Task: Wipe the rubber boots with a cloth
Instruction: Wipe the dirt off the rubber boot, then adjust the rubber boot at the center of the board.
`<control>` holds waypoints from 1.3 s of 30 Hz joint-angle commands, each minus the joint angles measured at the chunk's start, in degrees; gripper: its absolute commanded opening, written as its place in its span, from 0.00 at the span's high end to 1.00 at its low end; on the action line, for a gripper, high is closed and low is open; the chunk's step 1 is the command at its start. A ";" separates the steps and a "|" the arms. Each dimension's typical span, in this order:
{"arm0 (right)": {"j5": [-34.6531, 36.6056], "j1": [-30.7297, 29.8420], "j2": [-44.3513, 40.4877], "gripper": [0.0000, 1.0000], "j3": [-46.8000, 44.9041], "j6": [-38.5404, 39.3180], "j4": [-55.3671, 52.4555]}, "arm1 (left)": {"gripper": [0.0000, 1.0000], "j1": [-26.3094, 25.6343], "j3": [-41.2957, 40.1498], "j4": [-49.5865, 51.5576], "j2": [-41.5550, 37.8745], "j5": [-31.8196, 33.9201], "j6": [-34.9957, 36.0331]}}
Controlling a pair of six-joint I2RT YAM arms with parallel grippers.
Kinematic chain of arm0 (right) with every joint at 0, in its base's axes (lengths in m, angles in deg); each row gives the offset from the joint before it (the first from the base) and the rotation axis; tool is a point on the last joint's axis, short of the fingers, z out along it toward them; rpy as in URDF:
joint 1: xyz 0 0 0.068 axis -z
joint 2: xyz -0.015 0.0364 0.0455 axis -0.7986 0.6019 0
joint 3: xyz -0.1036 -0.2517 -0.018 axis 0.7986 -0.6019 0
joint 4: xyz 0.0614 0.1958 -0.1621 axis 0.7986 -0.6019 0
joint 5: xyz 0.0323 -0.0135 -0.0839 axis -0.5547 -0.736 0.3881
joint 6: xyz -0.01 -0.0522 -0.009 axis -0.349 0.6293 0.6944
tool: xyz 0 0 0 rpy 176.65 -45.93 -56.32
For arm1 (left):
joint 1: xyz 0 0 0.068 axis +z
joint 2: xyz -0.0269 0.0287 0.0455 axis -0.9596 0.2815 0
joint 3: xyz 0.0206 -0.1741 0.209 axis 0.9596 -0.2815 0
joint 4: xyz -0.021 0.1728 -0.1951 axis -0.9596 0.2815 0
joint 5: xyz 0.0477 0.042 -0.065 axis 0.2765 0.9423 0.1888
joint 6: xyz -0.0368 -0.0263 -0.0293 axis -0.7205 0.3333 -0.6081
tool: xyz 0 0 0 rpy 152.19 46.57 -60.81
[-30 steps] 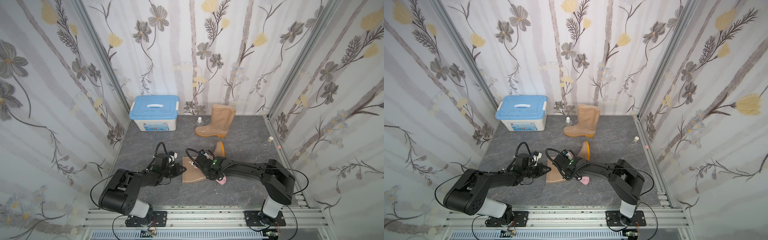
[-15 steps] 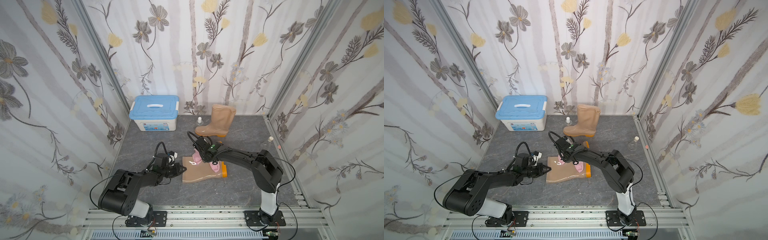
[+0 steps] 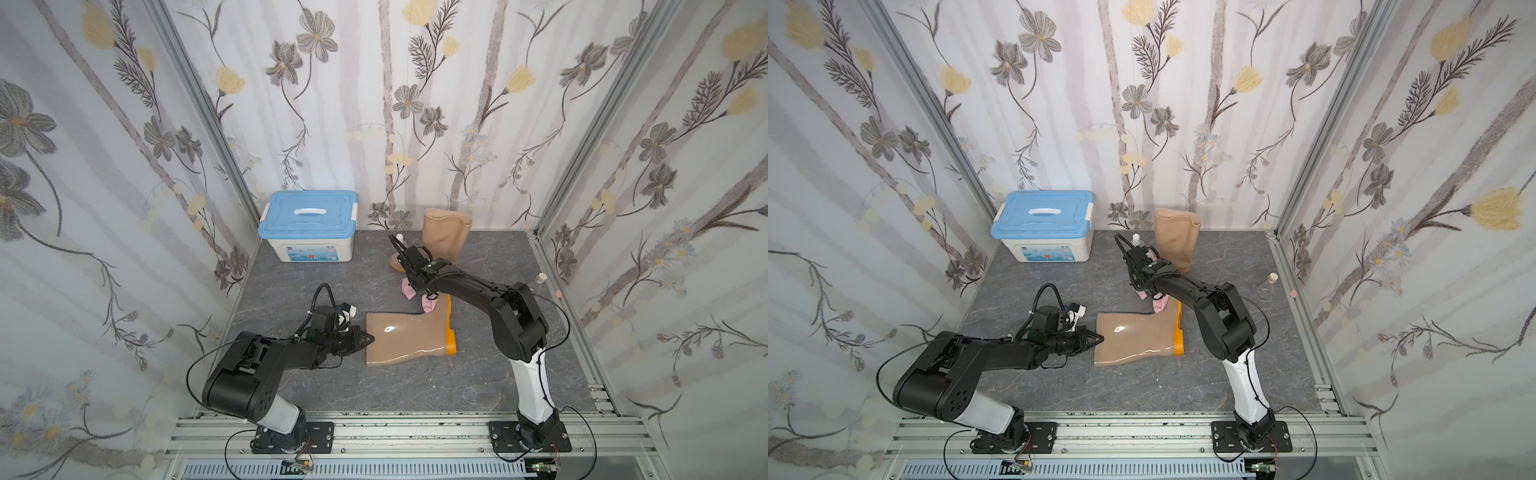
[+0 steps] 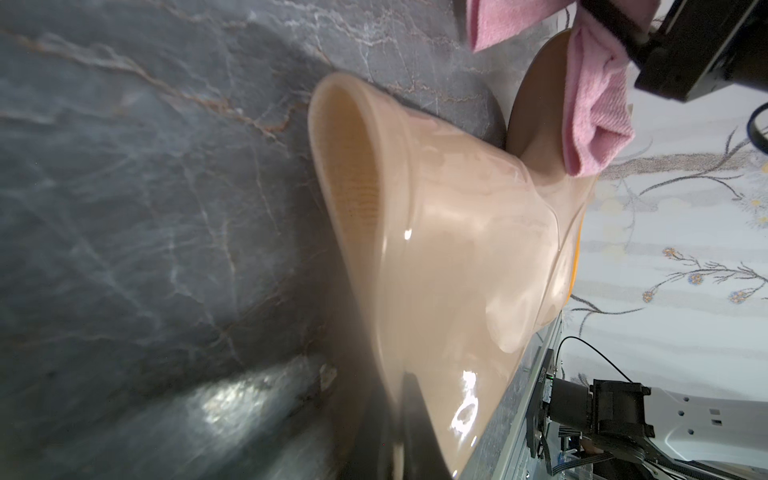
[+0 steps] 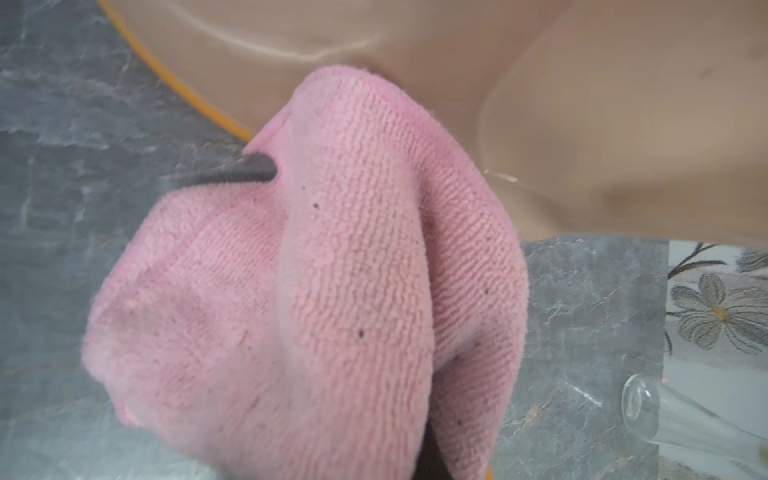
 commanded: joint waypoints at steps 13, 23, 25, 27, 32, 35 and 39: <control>-7.39 0.31 -35.83 1.00 -20.55 -5.65 -0.80 | 1.00 -5.77 15.58 39.34 -24.23 17.37 1.37; -1.74 1.31 -60.23 1.00 -35.22 -8.95 -5.27 | 1.00 -10.01 51.64 82.83 -23.91 20.84 14.56; -1.12 2.15 -65.14 1.00 -38.28 -9.50 -5.31 | 1.00 -12.80 56.66 86.61 -20.80 21.84 16.52; -1.09 3.10 -68.70 1.00 -40.83 -10.03 -5.31 | 1.00 -14.98 59.00 87.98 -17.52 22.12 17.86; -1.71 4.54 -73.95 1.00 -44.45 -11.32 -6.31 | 1.00 -18.86 59.88 86.91 -7.93 20.85 20.30; -1.97 4.91 -75.68 1.00 -47.62 -11.81 -6.41 | 1.00 -20.84 60.40 83.71 -1.93 20.24 20.97; -2.50 5.66 -77.59 1.00 -49.02 -12.46 -6.28 | 1.00 -24.87 67.02 80.74 8.91 19.61 21.80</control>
